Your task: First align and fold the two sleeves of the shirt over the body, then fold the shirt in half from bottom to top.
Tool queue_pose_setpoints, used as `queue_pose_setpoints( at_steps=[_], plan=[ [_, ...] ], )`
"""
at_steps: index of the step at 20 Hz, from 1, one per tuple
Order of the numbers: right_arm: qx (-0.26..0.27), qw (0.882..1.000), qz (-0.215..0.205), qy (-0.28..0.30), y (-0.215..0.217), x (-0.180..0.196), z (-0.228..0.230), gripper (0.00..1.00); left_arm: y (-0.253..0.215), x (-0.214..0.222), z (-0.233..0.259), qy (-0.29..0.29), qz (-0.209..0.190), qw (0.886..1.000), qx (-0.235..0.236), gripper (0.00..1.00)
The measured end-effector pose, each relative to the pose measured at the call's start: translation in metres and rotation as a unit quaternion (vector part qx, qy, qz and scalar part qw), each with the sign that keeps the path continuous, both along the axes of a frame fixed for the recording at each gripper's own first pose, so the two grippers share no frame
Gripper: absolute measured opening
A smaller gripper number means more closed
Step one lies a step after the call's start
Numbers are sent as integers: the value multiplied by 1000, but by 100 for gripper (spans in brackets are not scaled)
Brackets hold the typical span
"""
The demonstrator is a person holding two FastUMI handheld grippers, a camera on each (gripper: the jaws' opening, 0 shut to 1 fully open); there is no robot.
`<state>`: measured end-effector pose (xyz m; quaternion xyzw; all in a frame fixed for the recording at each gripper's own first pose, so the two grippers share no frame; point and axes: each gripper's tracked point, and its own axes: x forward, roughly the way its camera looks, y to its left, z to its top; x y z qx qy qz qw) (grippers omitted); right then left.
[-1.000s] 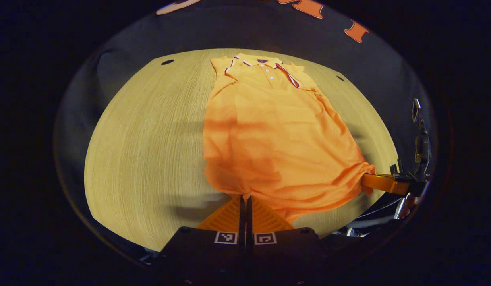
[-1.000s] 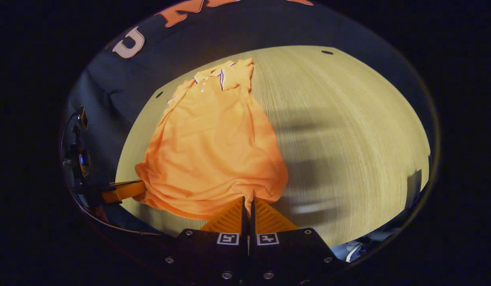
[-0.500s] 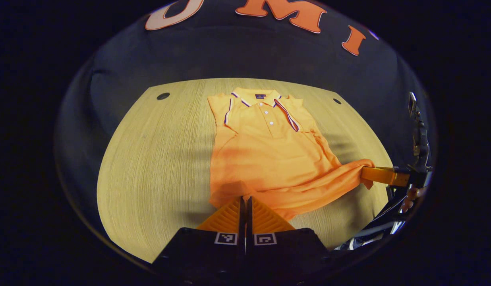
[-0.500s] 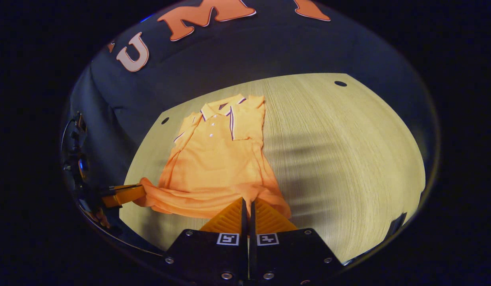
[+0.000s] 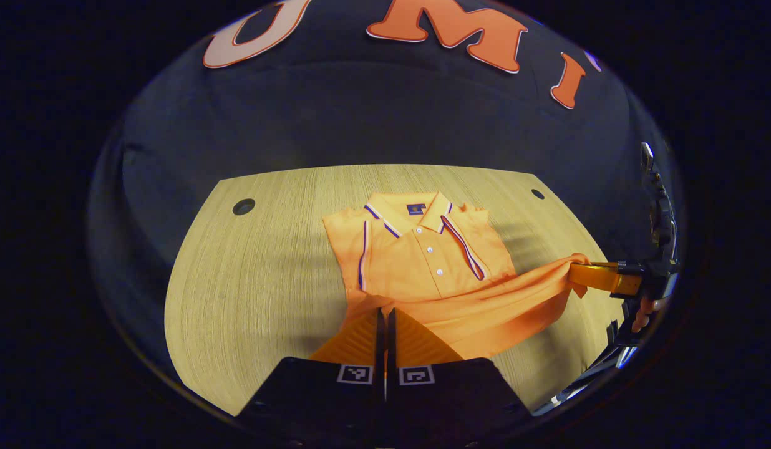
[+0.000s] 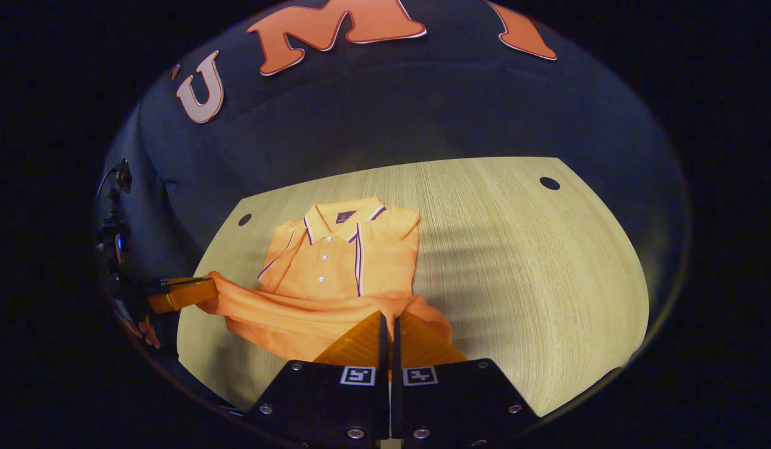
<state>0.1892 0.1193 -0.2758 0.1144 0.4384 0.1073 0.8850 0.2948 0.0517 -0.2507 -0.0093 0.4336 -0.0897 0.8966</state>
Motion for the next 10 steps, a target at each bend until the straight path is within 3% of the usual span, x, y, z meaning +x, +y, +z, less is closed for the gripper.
queue_pose_setpoints(
  at_steps=[10],
  plan=[
    [-42, 999, -2, -1, 19, 113, -16, 2, 19, 125, -13, -28, -17, 999, 7, 1]
  ],
)
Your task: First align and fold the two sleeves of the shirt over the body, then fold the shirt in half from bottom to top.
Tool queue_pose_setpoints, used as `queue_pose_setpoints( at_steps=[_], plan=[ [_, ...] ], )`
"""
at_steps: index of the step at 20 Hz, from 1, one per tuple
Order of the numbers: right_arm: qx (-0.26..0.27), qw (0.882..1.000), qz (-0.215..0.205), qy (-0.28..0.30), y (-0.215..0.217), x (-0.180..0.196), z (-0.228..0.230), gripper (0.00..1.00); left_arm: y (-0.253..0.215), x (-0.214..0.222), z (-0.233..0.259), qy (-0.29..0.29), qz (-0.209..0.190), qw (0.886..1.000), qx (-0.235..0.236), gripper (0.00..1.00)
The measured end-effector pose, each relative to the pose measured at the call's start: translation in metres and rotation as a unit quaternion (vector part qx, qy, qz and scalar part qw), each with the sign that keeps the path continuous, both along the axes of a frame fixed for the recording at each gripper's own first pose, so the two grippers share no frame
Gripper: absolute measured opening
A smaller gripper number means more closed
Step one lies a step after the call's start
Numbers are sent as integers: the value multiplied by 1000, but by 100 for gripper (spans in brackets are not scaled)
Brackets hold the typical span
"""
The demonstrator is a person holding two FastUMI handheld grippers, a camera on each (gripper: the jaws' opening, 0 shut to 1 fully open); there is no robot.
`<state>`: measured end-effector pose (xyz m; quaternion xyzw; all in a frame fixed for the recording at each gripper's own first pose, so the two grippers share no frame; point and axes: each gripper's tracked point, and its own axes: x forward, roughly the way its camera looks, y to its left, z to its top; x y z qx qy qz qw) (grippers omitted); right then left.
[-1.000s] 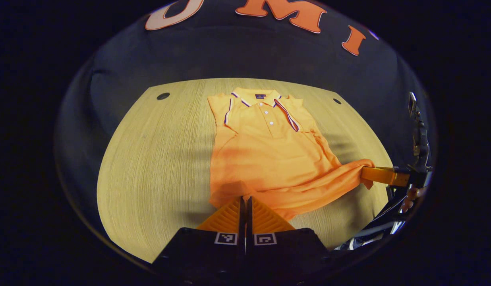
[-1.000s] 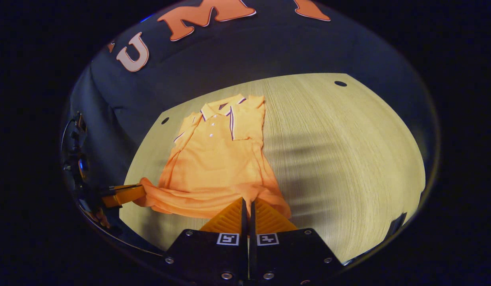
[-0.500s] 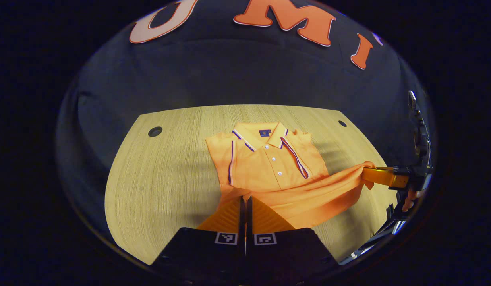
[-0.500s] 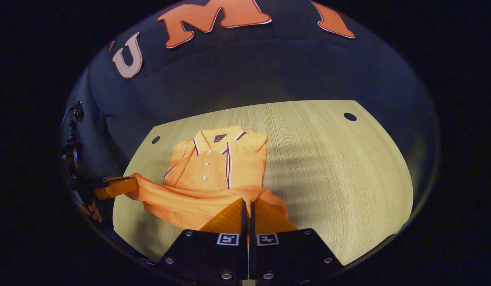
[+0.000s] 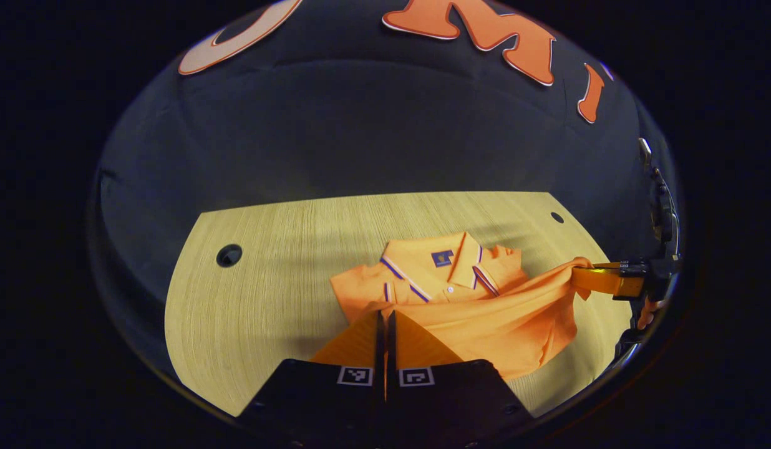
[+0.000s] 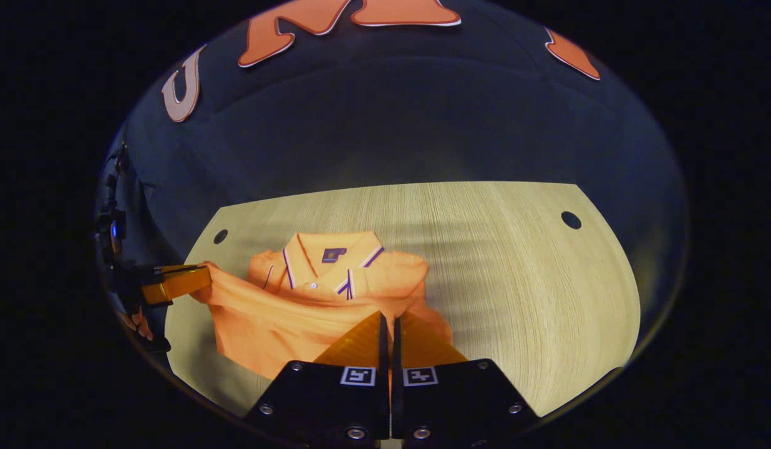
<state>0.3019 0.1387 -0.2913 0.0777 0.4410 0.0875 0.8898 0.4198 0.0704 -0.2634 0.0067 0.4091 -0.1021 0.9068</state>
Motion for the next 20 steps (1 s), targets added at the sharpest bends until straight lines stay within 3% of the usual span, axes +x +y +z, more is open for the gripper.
queue_pose_setpoints(
  at_steps=[5, 9, 10, 11, 12, 14, 15, 16, 20],
  plan=[
    [-14, 1000, -12, 15, 5, 46, -20, 2, 5, 49, -15, -3, 5, 1000, 6, 1],
    [-27, 999, -21, 24, 8, 61, -29, 2, 2, 67, -20, -13, 7, 999, 31, 1],
    [-30, 999, -27, 24, 7, 64, -33, 2, 3, 68, -19, -16, 11, 999, 34, 2],
    [-31, 998, -37, 29, 4, 63, -29, 4, 7, 70, -16, -21, 17, 999, 43, 11],
    [-27, 998, -42, 35, 0, 61, -26, 15, 10, 72, -13, -29, 22, 998, 52, 20],
    [-20, 999, -47, 15, -6, 63, -17, 69, 13, 70, 2, -44, 28, 997, 55, 73],
    [-21, 998, -51, 5, -9, 61, -9, 83, 11, 67, 11, -51, 29, 997, 47, 100],
    [-18, 998, -52, -4, -12, 59, 0, 96, 11, 63, 20, -59, 34, 997, 43, 100],
    [-9, 997, -47, -58, -20, 43, 41, 98, 14, 46, 60, -102, 55, 993, 37, 100]
  ],
)
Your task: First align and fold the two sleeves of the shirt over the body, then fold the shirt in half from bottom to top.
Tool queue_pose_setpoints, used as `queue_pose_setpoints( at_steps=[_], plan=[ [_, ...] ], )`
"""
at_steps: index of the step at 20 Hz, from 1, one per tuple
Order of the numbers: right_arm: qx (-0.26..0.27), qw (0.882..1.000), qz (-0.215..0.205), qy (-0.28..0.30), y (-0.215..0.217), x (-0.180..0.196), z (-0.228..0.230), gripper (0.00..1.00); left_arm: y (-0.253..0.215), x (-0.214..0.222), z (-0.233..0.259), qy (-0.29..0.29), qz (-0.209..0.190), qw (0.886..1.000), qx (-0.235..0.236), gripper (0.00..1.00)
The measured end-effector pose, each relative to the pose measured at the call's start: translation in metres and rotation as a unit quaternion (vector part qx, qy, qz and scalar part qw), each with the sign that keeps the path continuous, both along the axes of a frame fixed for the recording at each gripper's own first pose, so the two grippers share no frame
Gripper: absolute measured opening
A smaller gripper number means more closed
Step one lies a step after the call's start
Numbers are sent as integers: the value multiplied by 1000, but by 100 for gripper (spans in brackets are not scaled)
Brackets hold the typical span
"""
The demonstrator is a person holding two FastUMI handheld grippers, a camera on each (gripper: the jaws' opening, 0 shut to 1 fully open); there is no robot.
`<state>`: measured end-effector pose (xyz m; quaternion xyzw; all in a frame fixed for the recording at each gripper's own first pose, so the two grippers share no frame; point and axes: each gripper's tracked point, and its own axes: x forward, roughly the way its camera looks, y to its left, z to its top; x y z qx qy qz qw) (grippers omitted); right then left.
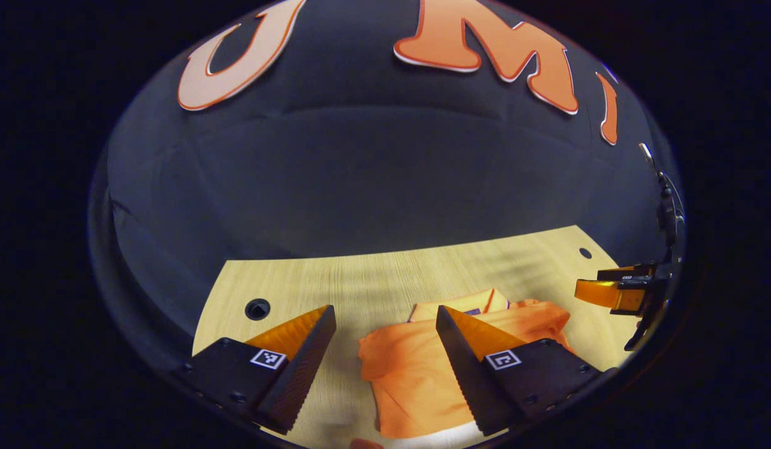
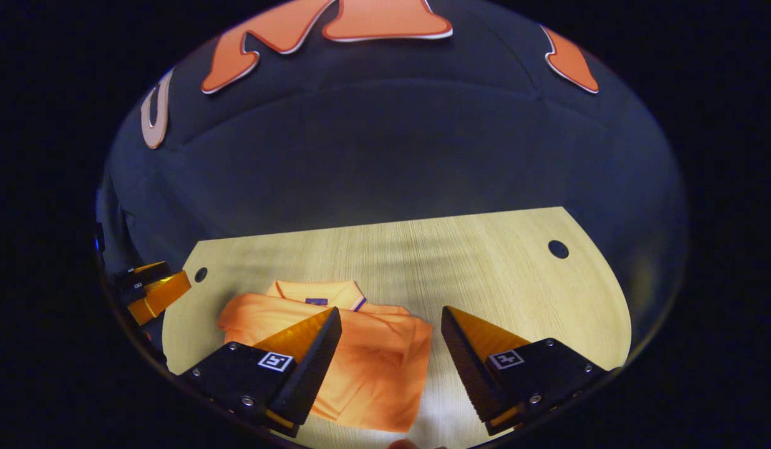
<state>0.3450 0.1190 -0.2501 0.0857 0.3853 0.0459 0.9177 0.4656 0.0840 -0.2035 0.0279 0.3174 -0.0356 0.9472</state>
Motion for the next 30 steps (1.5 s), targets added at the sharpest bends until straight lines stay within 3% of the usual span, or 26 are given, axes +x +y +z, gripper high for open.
queue_pose_setpoints(
  at_steps=[9, 13, 17, 21, 26, 30],
  plan=[
    [-32, 992, 28, -122, -28, -75, 91, 98, -26, -102, 87, -89, -3, 996, -8, 99],
    [-20, 986, 30, -165, -38, -106, 121, 98, -30, -141, 127, -146, 10, 989, -5, 99],
    [14, 972, 51, -229, -34, -137, 149, 97, -38, -176, 158, -196, 22, 980, 2, 99],
    [11, 961, 64, -271, -28, -163, 167, 98, -50, -222, 173, -227, 29, 973, 20, 99],
    [40, 952, 103, -285, -10, -211, 169, 97, -70, -270, 162, -222, 52, 973, -32, 99],
    [39, 940, 119, -317, -5, -238, 178, 97, -92, -303, 158, -215, 43, 975, -44, 99]
  ],
)
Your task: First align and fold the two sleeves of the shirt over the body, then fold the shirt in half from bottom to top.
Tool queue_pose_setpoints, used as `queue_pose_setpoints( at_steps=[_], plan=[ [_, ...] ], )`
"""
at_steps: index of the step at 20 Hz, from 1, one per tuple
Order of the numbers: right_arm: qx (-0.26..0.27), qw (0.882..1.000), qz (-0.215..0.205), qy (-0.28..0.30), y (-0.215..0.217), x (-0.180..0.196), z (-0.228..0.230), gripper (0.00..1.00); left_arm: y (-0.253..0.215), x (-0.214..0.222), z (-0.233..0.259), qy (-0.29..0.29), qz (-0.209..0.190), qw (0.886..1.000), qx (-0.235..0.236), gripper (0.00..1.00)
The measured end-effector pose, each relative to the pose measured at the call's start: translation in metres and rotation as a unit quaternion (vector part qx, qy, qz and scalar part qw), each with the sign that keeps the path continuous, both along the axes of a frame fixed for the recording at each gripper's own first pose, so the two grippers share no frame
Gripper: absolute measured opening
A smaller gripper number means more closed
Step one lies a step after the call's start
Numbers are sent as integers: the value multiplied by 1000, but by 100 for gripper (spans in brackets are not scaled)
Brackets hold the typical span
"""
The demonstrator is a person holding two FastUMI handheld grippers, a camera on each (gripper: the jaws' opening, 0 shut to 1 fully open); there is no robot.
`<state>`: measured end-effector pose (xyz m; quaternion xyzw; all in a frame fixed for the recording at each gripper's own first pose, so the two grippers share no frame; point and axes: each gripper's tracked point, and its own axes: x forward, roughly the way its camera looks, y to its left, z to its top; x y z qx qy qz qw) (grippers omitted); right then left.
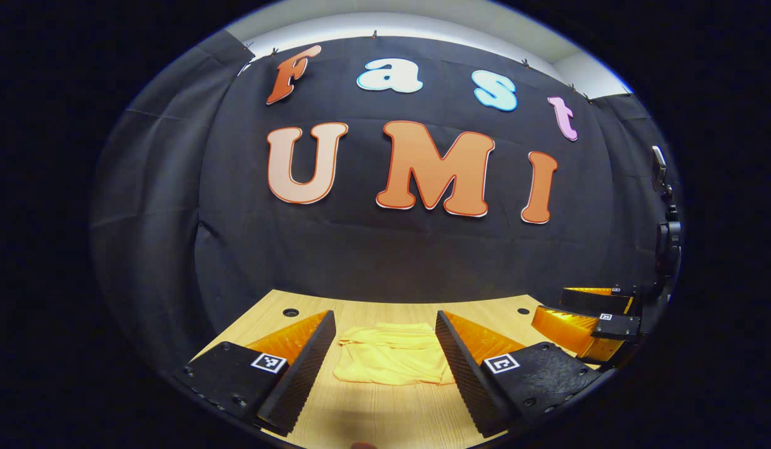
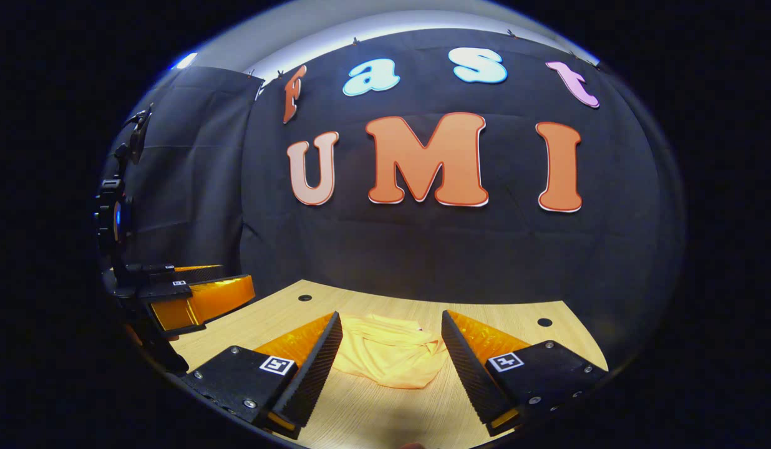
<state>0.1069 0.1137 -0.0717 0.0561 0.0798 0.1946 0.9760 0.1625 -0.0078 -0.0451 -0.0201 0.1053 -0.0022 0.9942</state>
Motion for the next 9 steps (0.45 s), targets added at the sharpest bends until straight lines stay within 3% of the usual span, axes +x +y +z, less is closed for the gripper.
queue_pose_setpoints(
  at_steps=[2, 9],
  plan=[
    [6, 1000, 1, -7, -1, -11, 1, 97, -6, -13, 1, -4, -1, 1000, -14, 99],
    [0, 999, -27, -27, -14, -30, 8, 97, -7, -43, 15, -39, 8, 999, 36, 99]
  ],
)
